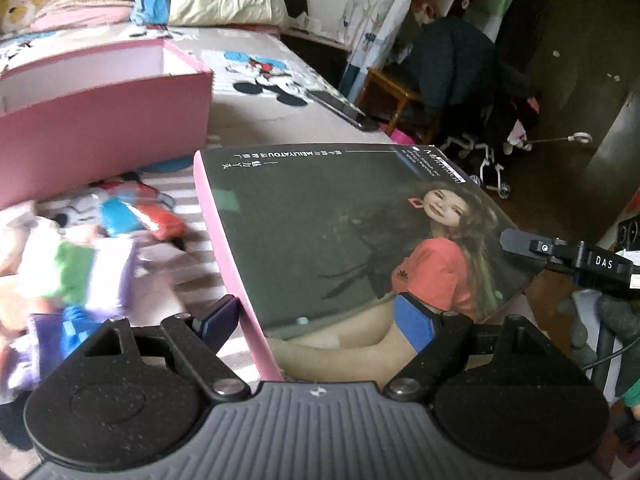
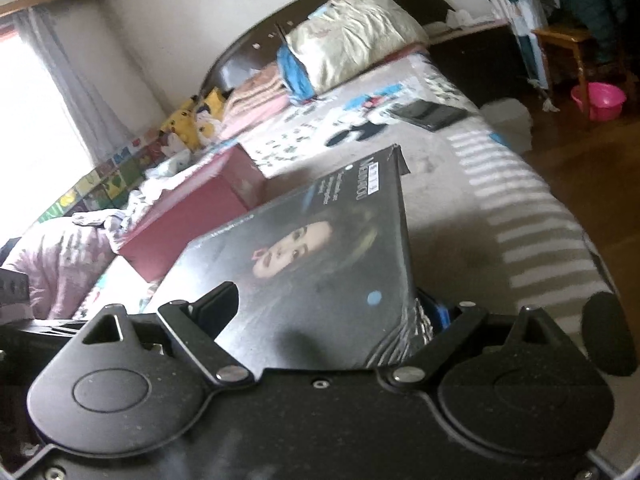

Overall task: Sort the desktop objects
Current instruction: 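Lift the pink lid off the bed with both grippers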

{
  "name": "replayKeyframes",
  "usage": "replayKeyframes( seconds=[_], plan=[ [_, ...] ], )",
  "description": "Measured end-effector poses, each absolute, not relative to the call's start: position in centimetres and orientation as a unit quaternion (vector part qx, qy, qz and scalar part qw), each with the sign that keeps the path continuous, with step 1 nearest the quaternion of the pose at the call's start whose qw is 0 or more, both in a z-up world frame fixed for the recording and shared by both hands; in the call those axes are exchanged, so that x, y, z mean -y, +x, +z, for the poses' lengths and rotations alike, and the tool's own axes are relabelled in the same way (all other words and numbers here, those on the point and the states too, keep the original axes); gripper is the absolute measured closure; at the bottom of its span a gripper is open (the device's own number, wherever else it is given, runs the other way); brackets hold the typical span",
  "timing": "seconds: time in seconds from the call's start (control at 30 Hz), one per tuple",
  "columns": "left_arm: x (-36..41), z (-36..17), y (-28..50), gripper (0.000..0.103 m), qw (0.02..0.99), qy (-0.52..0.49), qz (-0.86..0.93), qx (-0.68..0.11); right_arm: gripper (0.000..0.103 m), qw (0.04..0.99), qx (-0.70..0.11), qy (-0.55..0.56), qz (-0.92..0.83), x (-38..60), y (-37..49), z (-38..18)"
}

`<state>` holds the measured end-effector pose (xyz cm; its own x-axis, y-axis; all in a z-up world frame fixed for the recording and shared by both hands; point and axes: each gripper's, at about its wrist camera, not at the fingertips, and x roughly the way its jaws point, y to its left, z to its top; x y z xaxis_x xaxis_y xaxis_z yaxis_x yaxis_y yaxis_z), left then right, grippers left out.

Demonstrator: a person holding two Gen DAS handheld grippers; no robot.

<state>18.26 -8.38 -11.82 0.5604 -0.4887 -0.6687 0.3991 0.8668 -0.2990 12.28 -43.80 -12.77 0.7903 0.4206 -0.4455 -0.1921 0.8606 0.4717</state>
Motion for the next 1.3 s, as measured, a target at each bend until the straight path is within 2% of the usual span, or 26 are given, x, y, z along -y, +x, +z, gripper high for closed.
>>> replayKeyframes(
  seconds=[0.6,1.3],
  plan=[
    [-1.6,-7.9,14.0,0.017,0.919,-0.098,-0.171,-0.341,0.01,0.907,-0.265,0.175,0.276,34.7,14.0,-8.5],
    [-7.1,-5.3,18.2,0.017,0.94,-0.108,-0.117,-0.302,0.01,0.895,-0.242,0.147,0.345,28.3,23.3,-4.6]
  ],
)
